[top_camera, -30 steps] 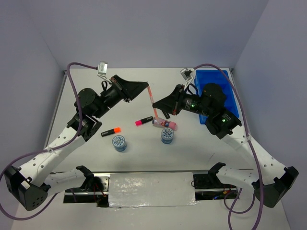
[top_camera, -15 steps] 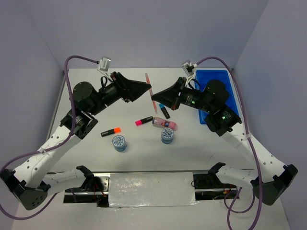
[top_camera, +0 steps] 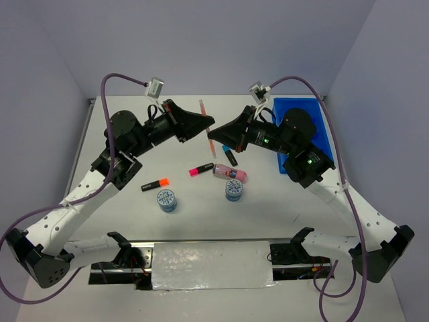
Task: Sort the stationery into containers
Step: Close the pen cap on the pen.
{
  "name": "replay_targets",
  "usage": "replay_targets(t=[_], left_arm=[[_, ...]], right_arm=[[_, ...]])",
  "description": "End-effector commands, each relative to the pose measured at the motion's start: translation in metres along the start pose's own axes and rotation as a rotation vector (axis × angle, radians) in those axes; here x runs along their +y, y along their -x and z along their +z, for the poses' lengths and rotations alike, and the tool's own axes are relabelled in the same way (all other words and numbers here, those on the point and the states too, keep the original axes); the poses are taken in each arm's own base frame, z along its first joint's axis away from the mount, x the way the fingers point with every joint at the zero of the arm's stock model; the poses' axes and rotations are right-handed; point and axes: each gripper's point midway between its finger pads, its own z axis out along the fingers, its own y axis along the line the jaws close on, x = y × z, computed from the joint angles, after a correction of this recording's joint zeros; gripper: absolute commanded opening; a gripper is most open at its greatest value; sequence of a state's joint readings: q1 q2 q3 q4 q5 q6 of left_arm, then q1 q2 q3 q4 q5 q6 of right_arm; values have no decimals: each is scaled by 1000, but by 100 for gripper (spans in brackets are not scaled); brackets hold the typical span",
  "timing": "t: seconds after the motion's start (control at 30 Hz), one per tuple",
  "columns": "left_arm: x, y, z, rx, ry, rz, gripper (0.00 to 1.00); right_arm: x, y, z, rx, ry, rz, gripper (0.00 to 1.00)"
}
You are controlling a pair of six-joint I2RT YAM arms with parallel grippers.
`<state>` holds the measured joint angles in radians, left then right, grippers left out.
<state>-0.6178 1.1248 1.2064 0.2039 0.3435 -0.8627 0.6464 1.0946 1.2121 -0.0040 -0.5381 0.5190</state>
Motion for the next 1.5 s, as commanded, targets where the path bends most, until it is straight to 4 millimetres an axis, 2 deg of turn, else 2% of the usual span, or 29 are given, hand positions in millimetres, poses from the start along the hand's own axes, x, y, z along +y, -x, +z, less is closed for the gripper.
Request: replay_targets(t=[0.0,0.13,0.2,0.27,0.3,0.33,0.43,0.47,0.5,0.53,0.57,0.63,0.67,0.77,0.83,1.0,1.23,1.37,1.4,1.43,1.47], left_arm=[[-24,14,1,-18,-88,49,0],[-41,15,3,24,-156,95,0],[-48,9,2,70,-204,113,0],[-57,9,1,88,-245,133,0],[-58,6,0,108,-258,137,0],[-62,6,-1,112,-274,147,0],[-63,5,-2,128,-280,163,0],[-63,5,-2,132,-275,167,4],[-60,4,-3,140,-257,179,10],[-58,7,-3,128,-235,183,23],[-56,9,-3,120,-217,186,59],[-54,17,-5,95,-175,211,84],[-54,20,-5,85,-162,218,85],[-54,37,-6,31,-115,268,82],[-55,48,-5,2,-95,280,77],[-53,59,6,-12,-85,283,67],[-52,61,8,-17,-82,276,54],[-45,52,12,9,-89,245,49],[-46,52,12,4,-95,243,45],[-46,51,13,5,-98,239,35],[-45,50,14,10,-97,231,32]], right_arm=[[32,25,0,-49,94,-75,0],[34,15,0,-4,145,-101,46],[36,9,3,39,182,-93,48],[38,8,5,53,202,-91,44],[37,8,6,54,206,-90,38],[39,9,6,53,214,-97,26],[38,12,6,47,201,-104,0],[37,12,6,47,192,-103,0],[37,13,5,42,188,-107,0],[37,14,5,40,184,-107,0],[35,14,5,38,178,-108,0],[32,14,6,29,158,-104,0],[28,9,5,44,141,-89,0],[28,4,3,52,145,-78,0],[29,2,3,59,153,-71,0],[32,-4,1,73,170,-69,0],[32,-8,-2,86,164,-72,0],[33,-7,-2,89,166,-76,0],[33,-8,-1,93,164,-76,0],[33,-7,-1,92,165,-78,0],[33,-7,-1,93,166,-80,0]])
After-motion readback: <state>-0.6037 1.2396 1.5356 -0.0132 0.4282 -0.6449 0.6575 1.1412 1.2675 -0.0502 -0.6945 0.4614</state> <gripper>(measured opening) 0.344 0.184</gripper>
